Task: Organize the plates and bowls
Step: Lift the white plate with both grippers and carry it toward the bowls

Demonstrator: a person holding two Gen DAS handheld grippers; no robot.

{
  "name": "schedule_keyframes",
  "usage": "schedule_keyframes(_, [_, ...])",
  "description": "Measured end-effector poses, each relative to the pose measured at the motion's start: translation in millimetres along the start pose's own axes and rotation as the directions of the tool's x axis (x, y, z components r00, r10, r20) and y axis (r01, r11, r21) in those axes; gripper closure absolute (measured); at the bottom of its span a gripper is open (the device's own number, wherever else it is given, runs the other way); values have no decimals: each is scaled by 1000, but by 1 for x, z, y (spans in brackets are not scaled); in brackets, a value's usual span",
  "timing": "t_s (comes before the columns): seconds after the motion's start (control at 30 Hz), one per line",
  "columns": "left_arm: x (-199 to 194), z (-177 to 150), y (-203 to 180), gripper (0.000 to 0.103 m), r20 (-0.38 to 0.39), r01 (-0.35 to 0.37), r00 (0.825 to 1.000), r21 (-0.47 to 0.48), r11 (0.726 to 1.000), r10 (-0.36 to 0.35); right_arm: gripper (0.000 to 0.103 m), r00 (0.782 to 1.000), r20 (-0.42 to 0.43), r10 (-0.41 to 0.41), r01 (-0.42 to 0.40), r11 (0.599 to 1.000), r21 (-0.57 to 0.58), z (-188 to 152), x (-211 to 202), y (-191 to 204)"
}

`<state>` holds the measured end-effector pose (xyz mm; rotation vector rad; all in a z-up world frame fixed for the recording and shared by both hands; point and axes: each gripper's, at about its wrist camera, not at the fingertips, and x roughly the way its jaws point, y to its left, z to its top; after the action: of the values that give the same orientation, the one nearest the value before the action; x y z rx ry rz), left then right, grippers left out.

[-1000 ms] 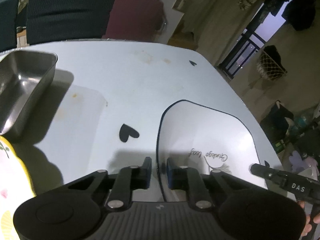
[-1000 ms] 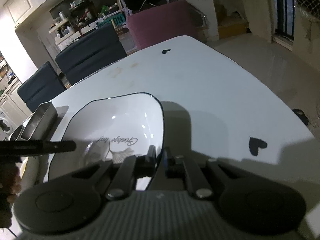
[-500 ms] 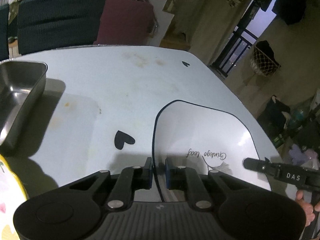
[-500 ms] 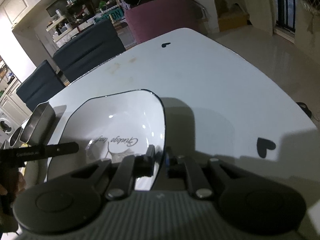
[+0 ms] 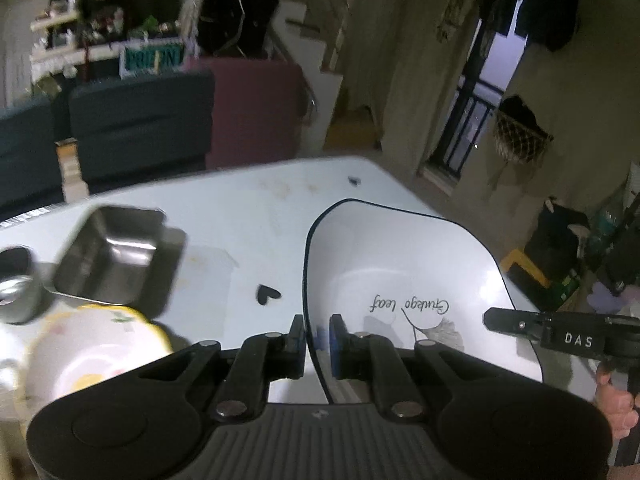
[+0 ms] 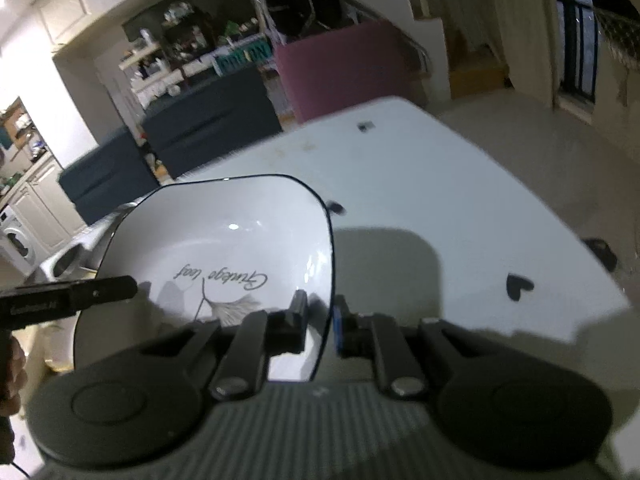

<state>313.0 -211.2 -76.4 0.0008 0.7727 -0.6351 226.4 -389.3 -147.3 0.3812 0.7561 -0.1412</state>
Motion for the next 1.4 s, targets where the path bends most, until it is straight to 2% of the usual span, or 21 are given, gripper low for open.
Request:
schedule_keyframes(0.17, [-76, -7, 1, 91, 62, -50, 997, -24, 998, 51, 88, 999, 36, 31, -29, 998, -55, 5, -56, 39])
schedule_keyframes(0.37, [-152, -21, 14, 90, 114, -116, 985, -92, 989, 126, 87, 997, 45, 64, -58, 990, -129, 8, -100, 95])
schedule_keyframes(0.5, [-192, -42, 28, 90, 140, -159, 974, -148, 976, 180, 87, 995, 34, 90, -81, 974, -211, 4, -119, 135])
schedule_keyframes(0.6, [-207, -64, 38, 90, 125, -184, 970, -192, 964, 210, 87, 994, 3, 105, -102, 966, -239, -7, -123, 154])
schedule_keyframes(0.8, [-206, -108, 58, 91, 56, -220, 969, -262, 940, 242, 87, 990, -83, 116, -135, 950, -281, -40, -109, 172])
schedule_keyframes(0.97, [-181, -140, 77, 91, -32, -209, 977, -338, 918, 210, 88, 980, -192, 55, -113, 945, -308, -62, -83, 169])
schedule_keyframes(1.13, [-156, -159, 88, 90, -71, -199, 980, -404, 893, 186, 89, 967, -255, -11, -81, 934, -347, -80, -67, 172])
schedule_keyframes(1.4, [-134, -169, 96, 89, -105, -186, 982, -432, 882, 156, 90, 950, -301, -80, -30, 938, -346, -90, -43, 177])
